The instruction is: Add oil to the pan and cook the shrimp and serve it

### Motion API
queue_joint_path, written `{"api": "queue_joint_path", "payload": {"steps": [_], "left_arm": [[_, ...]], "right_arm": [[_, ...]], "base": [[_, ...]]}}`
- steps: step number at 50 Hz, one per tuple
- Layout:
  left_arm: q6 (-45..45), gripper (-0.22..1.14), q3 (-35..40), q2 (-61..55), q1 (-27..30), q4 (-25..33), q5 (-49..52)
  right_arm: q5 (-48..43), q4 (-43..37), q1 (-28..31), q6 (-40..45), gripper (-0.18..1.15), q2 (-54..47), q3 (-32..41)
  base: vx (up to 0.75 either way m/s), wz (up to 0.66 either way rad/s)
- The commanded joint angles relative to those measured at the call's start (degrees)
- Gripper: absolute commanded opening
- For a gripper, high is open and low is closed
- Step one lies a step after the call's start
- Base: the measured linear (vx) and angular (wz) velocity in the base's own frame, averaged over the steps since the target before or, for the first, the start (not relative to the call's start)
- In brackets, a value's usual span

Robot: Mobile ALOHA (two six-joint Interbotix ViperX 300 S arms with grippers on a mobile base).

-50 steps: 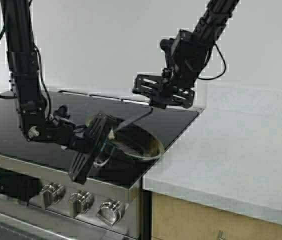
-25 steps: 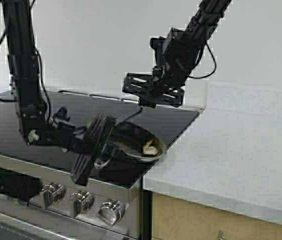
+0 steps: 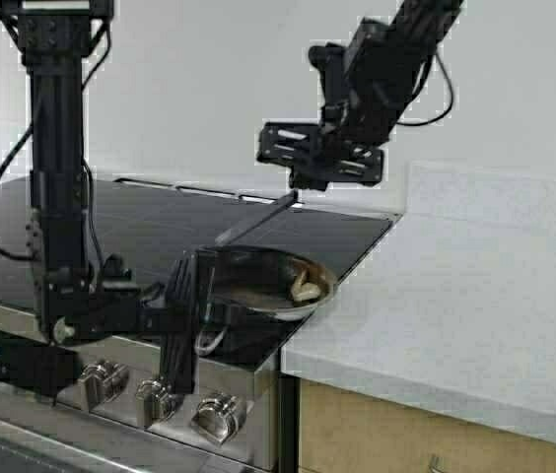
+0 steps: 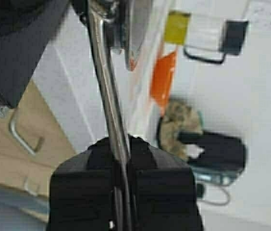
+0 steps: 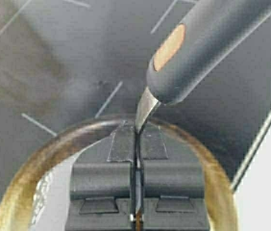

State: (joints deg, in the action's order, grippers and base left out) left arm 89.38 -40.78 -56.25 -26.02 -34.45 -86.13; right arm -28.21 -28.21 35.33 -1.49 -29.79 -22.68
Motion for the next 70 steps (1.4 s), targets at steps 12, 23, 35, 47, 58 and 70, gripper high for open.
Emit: {"api": "queue_joint_path", "payload": {"steps": [12,23,35,47,58,70], "left_arm": [[1.1,0.02,2.2,-0.4,4.0,0.1,-4.8],[5.6,0.03,5.9,-1.1,6.2,-1.3,-4.9],[10.0,0.02,7.7,-3.8,6.2,-1.2,-5.1],[9.3,0.03,6.8,-3.7,6.4,-1.0,-5.1],[7.6,0.03,5.5,-2.7,6.2,-0.7,-4.0],[6.7,0.03,5.4,-2.7,6.2,0.1,-3.6]], "right_arm": [[-2.4,0.2,0.0,-0.2,0.1,7.3,-4.2],[-2.7,0.0,0.0,0.0,0.1,7.4,-4.8],[-4.0,-0.3,0.0,0.1,0.1,7.6,-6.2],[-4.6,-0.3,0.0,0.1,0.09,7.6,-6.4],[-4.5,-0.2,0.0,0.3,0.1,7.6,-6.3],[-4.5,-0.3,0.0,0.4,0.1,7.6,-6.4]], "base": [[0.0,0.0],[0.0,0.0],[0.0,0.0],[0.0,0.0],[0.0,0.0],[0.0,0.0]]}}
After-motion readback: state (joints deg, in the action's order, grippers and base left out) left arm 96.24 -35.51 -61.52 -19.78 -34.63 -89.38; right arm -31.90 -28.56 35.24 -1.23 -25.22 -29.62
